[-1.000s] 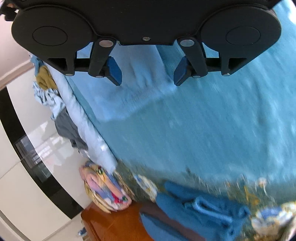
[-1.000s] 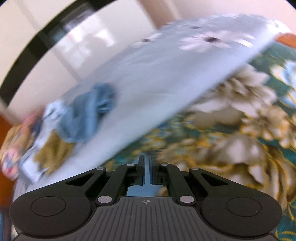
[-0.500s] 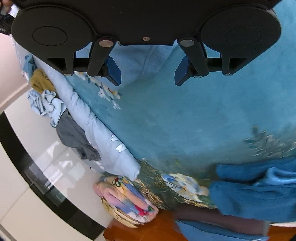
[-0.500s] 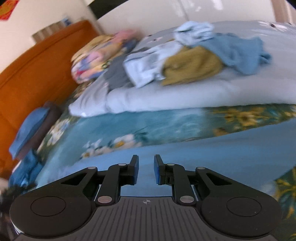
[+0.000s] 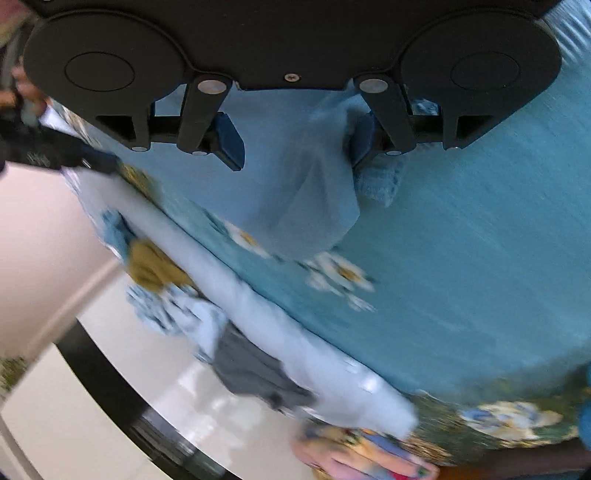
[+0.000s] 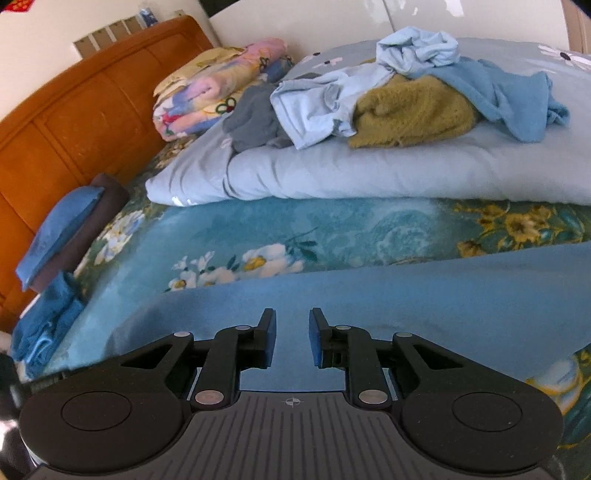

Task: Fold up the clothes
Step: 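Grasp the sweatpants waistband with the left tool and pull it toward the right tool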

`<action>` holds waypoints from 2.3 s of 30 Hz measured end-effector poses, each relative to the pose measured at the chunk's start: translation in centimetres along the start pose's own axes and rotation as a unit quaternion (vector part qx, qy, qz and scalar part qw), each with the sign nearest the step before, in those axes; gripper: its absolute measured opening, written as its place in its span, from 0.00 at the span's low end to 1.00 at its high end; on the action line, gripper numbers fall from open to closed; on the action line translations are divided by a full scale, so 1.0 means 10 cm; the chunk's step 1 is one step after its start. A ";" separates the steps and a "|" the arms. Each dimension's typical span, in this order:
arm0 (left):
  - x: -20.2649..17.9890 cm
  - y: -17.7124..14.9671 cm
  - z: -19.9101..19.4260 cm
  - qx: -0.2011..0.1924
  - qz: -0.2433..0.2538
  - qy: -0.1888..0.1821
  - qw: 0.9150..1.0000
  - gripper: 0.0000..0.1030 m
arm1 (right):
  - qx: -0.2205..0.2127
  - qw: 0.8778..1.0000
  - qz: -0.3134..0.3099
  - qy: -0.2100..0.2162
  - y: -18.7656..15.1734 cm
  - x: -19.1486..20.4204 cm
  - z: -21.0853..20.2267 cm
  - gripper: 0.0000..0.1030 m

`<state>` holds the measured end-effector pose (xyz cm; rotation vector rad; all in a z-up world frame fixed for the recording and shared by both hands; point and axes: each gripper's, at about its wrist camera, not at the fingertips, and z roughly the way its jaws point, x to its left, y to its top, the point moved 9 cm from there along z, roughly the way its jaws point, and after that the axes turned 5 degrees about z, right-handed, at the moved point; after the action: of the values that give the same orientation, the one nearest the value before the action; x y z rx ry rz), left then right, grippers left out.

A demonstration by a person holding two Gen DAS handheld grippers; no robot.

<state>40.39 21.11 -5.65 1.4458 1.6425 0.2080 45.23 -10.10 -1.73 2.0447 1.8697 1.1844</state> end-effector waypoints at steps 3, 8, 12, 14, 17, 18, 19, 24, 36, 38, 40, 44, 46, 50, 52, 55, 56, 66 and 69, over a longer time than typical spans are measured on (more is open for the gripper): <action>-0.24 -0.16 -0.01 0.009 0.036 -0.019 0.999 0.58 | 0.003 1.000 -0.005 0.005 -0.02 0.07 0.04 0.17; -0.33 -0.27 -0.12 0.006 0.031 -0.030 0.999 0.58 | 0.009 0.999 -0.037 0.027 0.00 0.37 0.13 0.17; -0.23 -0.11 -0.36 -0.025 0.020 -0.028 0.999 0.59 | 0.008 0.998 -0.062 0.032 -0.02 0.52 0.18 0.18; -0.13 0.03 -0.44 -0.043 0.019 -0.012 0.999 0.59 | 0.011 0.998 -0.061 0.033 -0.05 0.53 0.21 0.18; 0.16 0.22 -0.35 -0.049 -0.006 0.024 0.999 0.60 | 0.019 0.998 -0.045 0.030 -0.11 0.46 0.24 0.18; 0.26 0.27 -0.30 -0.046 -0.017 0.032 0.998 0.60 | 0.021 0.998 -0.041 0.029 -0.12 0.43 0.24 0.18; 0.36 0.32 -0.25 -0.044 -0.028 0.041 0.998 0.59 | 0.022 0.999 -0.039 0.028 -0.14 0.40 0.23 0.18; 0.78 0.35 -0.08 -0.024 -0.102 0.086 0.991 0.58 | 0.023 0.999 -0.025 0.014 -0.16 0.17 0.17 0.20; 0.16 -0.03 0.16 0.035 0.030 0.029 0.999 0.58 | 0.040 0.999 0.007 0.024 -0.29 0.02 0.24 0.20; 0.09 -0.04 0.19 0.036 0.048 0.034 0.998 0.46 | 0.043 0.999 0.013 0.025 -0.31 0.00 0.25 0.20; 0.05 -0.06 0.18 0.036 0.058 0.038 0.997 0.38 | 0.046 0.999 0.016 0.024 -0.33 -0.02 0.26 0.20; 0.00 -0.05 0.08 0.029 0.060 0.026 0.997 0.21 | 0.050 0.998 0.021 0.022 -0.36 -0.05 0.27 0.21; -0.05 -0.02 0.03 0.023 0.067 0.019 0.997 0.18 | 0.050 0.998 0.025 0.021 -0.37 -0.08 0.28 0.21; 0.07 0.21 -0.13 -0.018 0.058 0.042 0.997 0.17 | 0.045 0.998 0.036 0.021 -0.36 -0.11 0.28 0.21; 0.22 0.38 -0.21 -0.045 0.050 0.069 0.995 0.16 | 0.038 0.998 0.037 0.023 -0.32 -0.11 0.26 0.21; 0.48 0.63 -0.27 -0.070 0.039 0.110 0.991 0.14 | 0.027 0.999 0.039 0.024 -0.26 -0.14 0.22 0.24; 0.58 0.71 -0.27 -0.075 0.036 0.127 0.988 0.13 | 0.025 0.999 0.040 0.023 -0.25 -0.16 0.22 0.24; 1.16 0.61 0.13 -0.006 0.032 0.207 0.978 0.13 | 0.036 0.998 0.057 0.002 -0.32 -0.35 0.32 0.24; 1.16 0.60 0.09 -0.009 0.017 0.201 0.979 0.17 | 0.034 0.998 0.056 -0.001 -0.30 -0.35 0.27 0.24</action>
<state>46.38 32.46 -8.23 1.4863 1.9302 0.5646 44.77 -11.45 -6.95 2.2118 1.8401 1.1587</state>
